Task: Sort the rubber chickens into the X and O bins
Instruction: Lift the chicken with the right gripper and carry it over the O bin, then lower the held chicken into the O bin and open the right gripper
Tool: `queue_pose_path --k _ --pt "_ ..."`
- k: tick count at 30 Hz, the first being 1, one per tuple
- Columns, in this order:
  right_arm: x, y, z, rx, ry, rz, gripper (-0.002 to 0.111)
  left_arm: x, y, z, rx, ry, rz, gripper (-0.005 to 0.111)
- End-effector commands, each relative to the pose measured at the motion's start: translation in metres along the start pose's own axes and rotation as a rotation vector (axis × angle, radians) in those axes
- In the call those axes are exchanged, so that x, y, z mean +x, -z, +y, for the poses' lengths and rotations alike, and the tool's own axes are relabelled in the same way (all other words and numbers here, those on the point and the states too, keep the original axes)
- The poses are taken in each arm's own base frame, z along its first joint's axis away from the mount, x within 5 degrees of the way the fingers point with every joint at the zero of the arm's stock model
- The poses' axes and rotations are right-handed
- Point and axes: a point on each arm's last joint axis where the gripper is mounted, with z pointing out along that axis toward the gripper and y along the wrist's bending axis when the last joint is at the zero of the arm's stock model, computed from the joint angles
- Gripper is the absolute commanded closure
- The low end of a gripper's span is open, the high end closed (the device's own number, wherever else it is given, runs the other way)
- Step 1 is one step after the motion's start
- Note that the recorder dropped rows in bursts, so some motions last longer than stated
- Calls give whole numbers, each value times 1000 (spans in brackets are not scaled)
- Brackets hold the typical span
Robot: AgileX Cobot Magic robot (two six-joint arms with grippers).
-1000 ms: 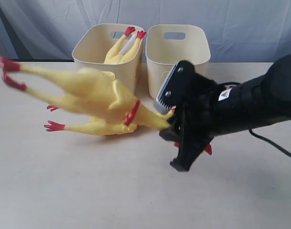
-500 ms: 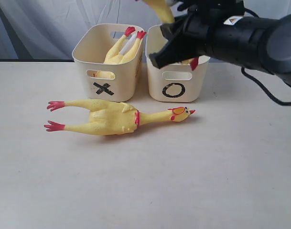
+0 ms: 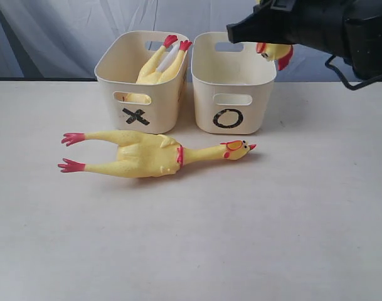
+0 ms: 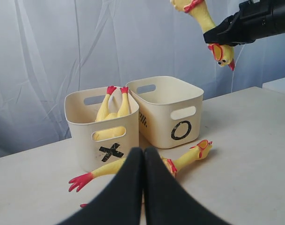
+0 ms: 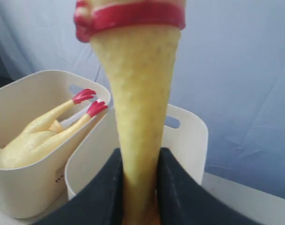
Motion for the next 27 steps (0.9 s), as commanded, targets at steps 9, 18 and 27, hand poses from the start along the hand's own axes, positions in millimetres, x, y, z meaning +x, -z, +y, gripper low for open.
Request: queue_pose_path --k 9,18,27 --pt "47 -29 -11 168 167 275 109 1 1 0 0 1 -5 107" --pt "67 -38 -18 259 333 389 109 1 1 0 0 1 -5 107" --pt "73 -42 -16 261 342 409 109 1 1 0 1 2 -5 107"
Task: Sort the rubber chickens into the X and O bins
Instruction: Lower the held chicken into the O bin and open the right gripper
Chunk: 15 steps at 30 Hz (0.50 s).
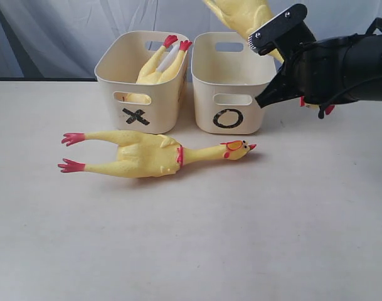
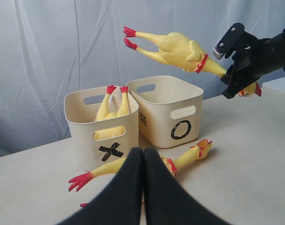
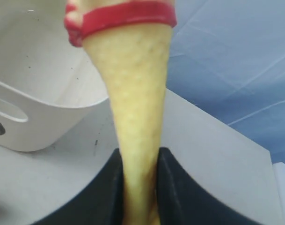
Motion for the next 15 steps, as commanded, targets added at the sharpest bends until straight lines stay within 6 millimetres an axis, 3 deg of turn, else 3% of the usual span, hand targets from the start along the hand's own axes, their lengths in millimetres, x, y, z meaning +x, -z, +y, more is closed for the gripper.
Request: queue_pose_path --k 1,7,15 --pt "0 -3 0 4 5 4 109 1 1 0 0 2 -7 107" --pt "5 -12 10 -29 22 17 109 2 1 0 2 2 -4 107" --pt "-7 -15 6 -9 -11 -5 109 2 1 0 3 2 -2 107"
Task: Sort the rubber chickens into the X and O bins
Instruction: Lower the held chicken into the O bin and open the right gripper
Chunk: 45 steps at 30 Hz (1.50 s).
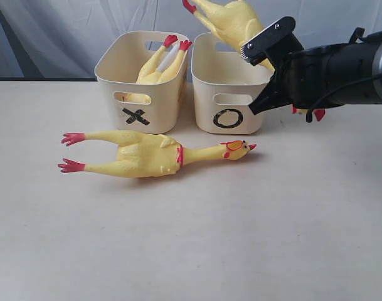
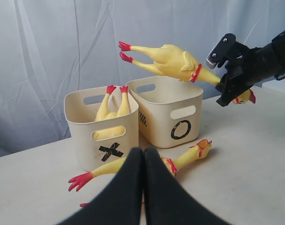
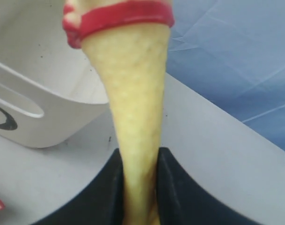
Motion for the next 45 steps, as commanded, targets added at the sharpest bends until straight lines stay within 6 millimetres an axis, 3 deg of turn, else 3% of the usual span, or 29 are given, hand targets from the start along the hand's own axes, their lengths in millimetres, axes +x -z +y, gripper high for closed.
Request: queue_pose_path --k 1,14,25,32,45 --pt "-9 2 -7 23 -24 -25 109 2 1 0 3 2 -2 107" --pt "-6 2 -12 73 -48 4 109 2 1 -1 4 2 0 107" --pt "-9 2 -7 18 -53 -28 109 2 1 -1 4 2 0 107" --pt "-9 1 -6 18 -78 -27 85 2 1 -1 4 2 0 107" --pt "-9 1 -6 12 -78 -30 84 2 1 -1 6 2 3 107"
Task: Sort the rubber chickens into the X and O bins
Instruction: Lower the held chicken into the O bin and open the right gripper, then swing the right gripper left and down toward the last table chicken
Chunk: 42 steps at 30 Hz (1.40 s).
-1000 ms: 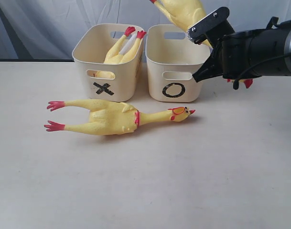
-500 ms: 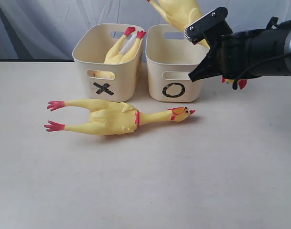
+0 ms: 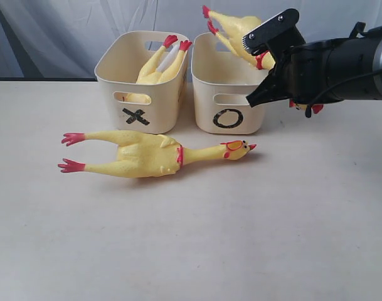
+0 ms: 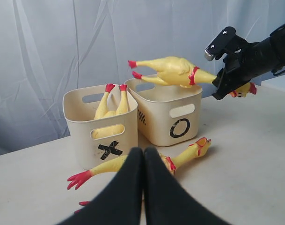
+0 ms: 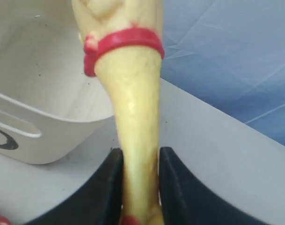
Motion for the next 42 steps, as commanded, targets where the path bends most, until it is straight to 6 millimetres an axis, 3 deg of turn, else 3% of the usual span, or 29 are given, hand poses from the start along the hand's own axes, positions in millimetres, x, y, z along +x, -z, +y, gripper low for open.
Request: queue_pose_path --k 1,11,24,27,28,31,34,39,42 --pt "-4 0 -3 5 -10 -15 84 2 1 0 2 2 -4 107" --pt "-6 1 2 -51 -9 -43 84 2 1 0 2 2 -4 107" --pt "-24 6 15 -228 -20 -165 84 2 1 0 2 2 -4 107" --pt "-30 14 13 -262 -27 -206 75 2 1 0 2 2 -4 107" --pt "-34 19 10 -266 -33 -226 66 2 1 0 2 2 -4 107" --pt "-46 40 3 -286 -50 -294 56 2 1 0 2 2 -4 107" --pt "-56 60 6 -331 -47 -361 62 2 1 0 2 2 -4 107" --pt "-66 89 30 -423 -108 -403 86 2 1 0 1 1 -4 107" --pt "-68 99 43 -401 56 -438 103 2 1 0 1 1 -4 107"
